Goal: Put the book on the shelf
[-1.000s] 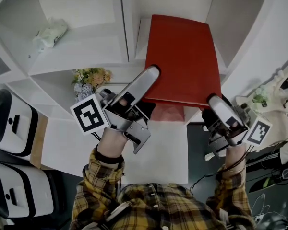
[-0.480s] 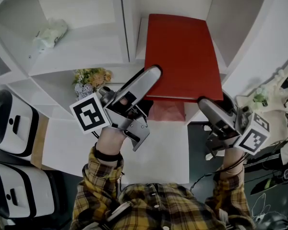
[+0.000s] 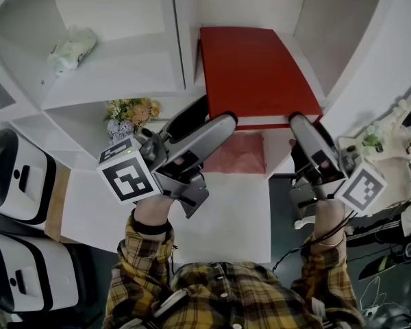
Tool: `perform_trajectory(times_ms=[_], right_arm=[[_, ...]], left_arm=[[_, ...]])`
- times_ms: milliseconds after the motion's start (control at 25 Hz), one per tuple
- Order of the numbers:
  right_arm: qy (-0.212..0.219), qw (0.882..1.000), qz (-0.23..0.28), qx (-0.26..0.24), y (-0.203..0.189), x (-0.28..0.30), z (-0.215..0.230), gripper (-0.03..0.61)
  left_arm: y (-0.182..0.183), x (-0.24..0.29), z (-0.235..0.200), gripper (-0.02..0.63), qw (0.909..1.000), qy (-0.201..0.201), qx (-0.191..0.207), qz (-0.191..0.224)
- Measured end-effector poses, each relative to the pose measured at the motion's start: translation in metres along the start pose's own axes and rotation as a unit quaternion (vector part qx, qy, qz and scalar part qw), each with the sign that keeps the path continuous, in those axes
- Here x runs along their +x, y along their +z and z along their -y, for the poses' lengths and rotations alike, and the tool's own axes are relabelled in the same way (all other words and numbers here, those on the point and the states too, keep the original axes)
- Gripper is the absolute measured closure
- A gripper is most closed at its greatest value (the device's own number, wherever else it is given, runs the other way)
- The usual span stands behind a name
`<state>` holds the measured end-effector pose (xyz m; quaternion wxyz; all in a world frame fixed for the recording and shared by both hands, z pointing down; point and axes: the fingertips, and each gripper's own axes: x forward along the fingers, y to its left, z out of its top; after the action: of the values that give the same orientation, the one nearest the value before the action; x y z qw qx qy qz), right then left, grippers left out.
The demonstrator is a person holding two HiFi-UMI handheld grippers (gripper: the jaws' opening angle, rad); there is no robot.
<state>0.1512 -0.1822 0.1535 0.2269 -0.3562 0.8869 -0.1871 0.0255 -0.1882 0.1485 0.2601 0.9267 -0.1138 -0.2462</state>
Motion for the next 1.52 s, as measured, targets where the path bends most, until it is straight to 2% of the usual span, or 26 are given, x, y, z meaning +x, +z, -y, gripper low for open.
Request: perform_trajectory(times_ms=[120,280,560,600,680,1040,1400,1520], right_arm=[[-0.006,1.000,0.003,-0.004,0.000,0.005,0.003,0.224],[-0.010,1.000,0.011,-0.010,0.001,0.010,0.005,0.224],[-0.031,0.998,0.011,-0.048,0.000,0.016,0.011,0.254],[-0.038,0.998,0.011,-0.055,-0.001,0.017,0.014,0.298],[-0.047,0.997,0.011,-0.062,-0.001,0.017,0.019,0.331],[-0.058,0.996,0.009,-0.068,-0.002,0.017,0.021,0.350],[-0.080,0.994,0.016,-0.075,0.001,0.007,0.023,0.360],[-0.096,0.992,0.030,-0.079,0.007,0.005,0.026,0.410]], left_arm=[[-0.009,0.002,-0.006,0.213,0.9987,0.022,0.037,-0.026],[-0.015,0.001,-0.025,0.219,0.9960,0.069,0.045,-0.034],[-0.007,0.004,-0.033,0.401,0.9968,0.073,0.031,-0.006],[-0.005,0.004,-0.035,0.423,0.9967,0.075,0.030,-0.002],[-0.004,0.005,-0.038,0.454,0.9966,0.077,0.027,0.000],[-0.003,0.008,-0.040,0.488,0.9969,0.075,0.020,0.010],[-0.003,0.004,-0.039,0.488,0.9953,0.088,0.040,0.006],[-0.004,0.003,-0.039,0.488,0.9950,0.091,0.042,0.005]])
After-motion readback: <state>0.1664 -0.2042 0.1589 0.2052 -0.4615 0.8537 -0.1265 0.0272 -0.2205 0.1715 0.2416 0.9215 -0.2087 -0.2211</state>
